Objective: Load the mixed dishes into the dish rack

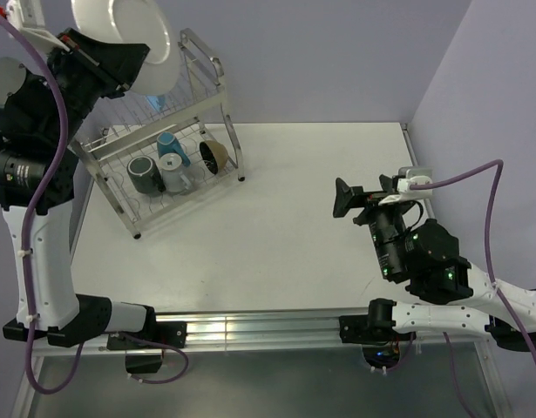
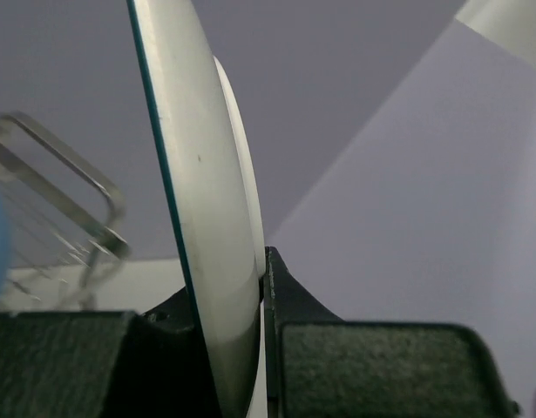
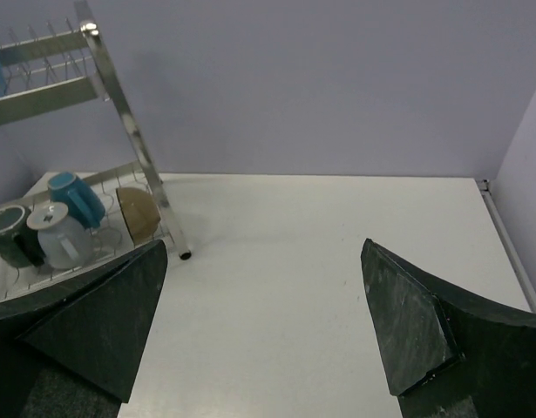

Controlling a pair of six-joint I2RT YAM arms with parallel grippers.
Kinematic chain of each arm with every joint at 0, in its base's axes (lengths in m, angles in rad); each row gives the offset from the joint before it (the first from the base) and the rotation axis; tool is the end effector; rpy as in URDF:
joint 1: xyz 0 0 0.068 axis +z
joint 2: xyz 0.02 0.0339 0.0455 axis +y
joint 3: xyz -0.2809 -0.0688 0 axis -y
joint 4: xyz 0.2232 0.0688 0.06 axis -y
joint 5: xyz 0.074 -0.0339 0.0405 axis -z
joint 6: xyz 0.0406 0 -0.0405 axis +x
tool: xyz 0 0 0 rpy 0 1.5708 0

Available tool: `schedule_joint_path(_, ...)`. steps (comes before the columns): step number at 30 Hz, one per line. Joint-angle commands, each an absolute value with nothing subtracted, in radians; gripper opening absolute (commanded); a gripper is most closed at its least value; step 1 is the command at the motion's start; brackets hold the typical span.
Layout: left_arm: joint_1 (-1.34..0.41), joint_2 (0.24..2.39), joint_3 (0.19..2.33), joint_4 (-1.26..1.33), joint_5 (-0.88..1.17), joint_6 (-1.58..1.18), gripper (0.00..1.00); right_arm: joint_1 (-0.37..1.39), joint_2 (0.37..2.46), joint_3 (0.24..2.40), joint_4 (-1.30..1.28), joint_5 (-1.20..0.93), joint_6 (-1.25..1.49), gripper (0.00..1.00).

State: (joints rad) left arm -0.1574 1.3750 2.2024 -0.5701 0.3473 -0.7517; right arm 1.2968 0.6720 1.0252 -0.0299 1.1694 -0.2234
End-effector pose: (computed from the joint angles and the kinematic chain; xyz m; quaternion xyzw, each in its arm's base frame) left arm 0.1763 -0.0420 0.6225 -0.0452 0.6151 -0.4373 0.6545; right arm 0.0560 0.0612 0.4504 -0.0109 0.6617 0.0690 0.7465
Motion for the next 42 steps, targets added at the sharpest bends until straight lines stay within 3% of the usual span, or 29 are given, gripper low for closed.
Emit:
schedule_joint_path(1,-0.150,1.322,2.230,-0.474,0.033,-0.436,0.00,1.292,0.673,1.072,-0.179,1.137,-0.068,1.00)
schedule_joint_path(10,-0.150,1.321,2.249,-0.563,-0.501,-0.291,0.00,1.290,0.638,1.046,-0.273,1.132,0.035,1.00)
schedule_joint_path(14,-0.150,1.339,2.227,-0.603,-0.577,-0.313,0.00,1.292,0.640,1.040,-0.285,1.129,0.069,1.00)
schedule_joint_path(42,-0.077,1.575,2.160,-0.664,-0.423,-0.456,0.00,1.287,0.584,0.974,-0.440,1.140,0.224,1.00)
